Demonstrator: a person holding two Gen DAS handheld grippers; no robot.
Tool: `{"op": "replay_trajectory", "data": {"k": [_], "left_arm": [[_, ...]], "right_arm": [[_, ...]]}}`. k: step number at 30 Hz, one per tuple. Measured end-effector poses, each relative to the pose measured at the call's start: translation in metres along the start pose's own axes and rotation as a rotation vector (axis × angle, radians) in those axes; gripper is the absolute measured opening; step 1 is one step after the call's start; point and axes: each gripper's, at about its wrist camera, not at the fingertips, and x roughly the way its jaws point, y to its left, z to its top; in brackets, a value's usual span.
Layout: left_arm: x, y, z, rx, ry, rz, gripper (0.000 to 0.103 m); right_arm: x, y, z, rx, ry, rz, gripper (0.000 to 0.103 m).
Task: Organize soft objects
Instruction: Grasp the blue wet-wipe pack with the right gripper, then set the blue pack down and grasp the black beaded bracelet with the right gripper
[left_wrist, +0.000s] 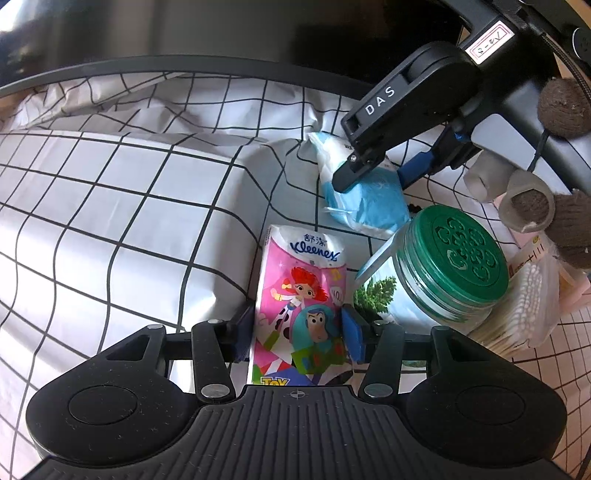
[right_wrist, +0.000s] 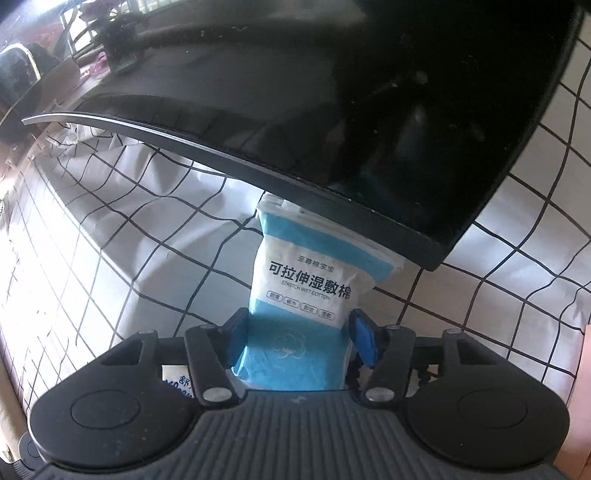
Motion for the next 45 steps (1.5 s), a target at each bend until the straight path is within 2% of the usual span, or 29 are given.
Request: {"op": "replay_trajectory", "data": {"k": [4, 11, 17, 24, 28, 31, 32, 34, 38, 41, 42, 43, 44, 45], "left_arm": [[0.0, -0.001, -0.001, -0.009, -0.001, 0.007, 0.053], [-0.013, -0.001, -0.007, -0.065, -0.011, 0.01, 0.042], [-0.026, -0.002, -0.013, -0.097, -0.026, 0.014, 0.042], [-0.028, -0.001, -0.012, -0.146, -0.017, 0.011, 0.042], [-0.028, -0.002, -0.012, -0.141, -0.016, 0.014, 0.043], [-0.028, -0.004, -0.012, -0.133, -0.015, 0.016, 0.043], [-0.028, -0.005, -0.012, -0.132, -0.016, 0.016, 0.043], [-0.027, -0.005, -0.012, -0.128, -0.017, 0.016, 0.043], [-0.027, -0.005, -0.012, -0.124, -0.016, 0.014, 0.044], [-0.026, -0.003, -0.012, -0.125, -0.013, 0.011, 0.045], [-0.026, -0.003, -0.012, -0.124, -0.012, 0.009, 0.046], [-0.025, -0.003, -0.011, -0.118, -0.011, 0.007, 0.047], [-0.024, -0.004, -0.011, -0.108, -0.007, 0.007, 0.048], [-0.023, -0.005, -0.01, -0.096, -0.001, 0.009, 0.049]], "right_arm": [[0.0, -0.003, 0.001, 0.006, 0.008, 0.015, 0.05], [-0.025, 0.002, -0.001, -0.01, -0.018, 0.079, 0.049], [-0.026, 0.01, -0.004, -0.047, -0.027, 0.061, 0.049], [-0.02, 0.01, -0.01, -0.134, 0.003, 0.074, 0.055], [-0.043, 0.004, -0.013, -0.187, -0.031, 0.044, 0.063], [-0.041, -0.016, -0.009, -0.127, -0.003, -0.059, 0.062], [-0.036, -0.024, -0.008, -0.106, 0.019, -0.079, 0.061], [-0.023, -0.039, -0.006, -0.07, 0.068, -0.099, 0.046], [0.002, -0.054, -0.005, -0.006, 0.132, -0.118, 0.038], [0.006, -0.05, -0.002, -0.037, 0.132, -0.121, 0.032], [0.006, -0.047, -0.002, -0.052, 0.131, -0.127, 0.026], [0.006, -0.044, -0.002, -0.073, 0.131, -0.133, 0.014], [0.007, -0.042, -0.002, -0.093, 0.134, -0.133, 0.008], [0.006, -0.04, -0.003, -0.104, 0.137, -0.124, 0.007]]}}
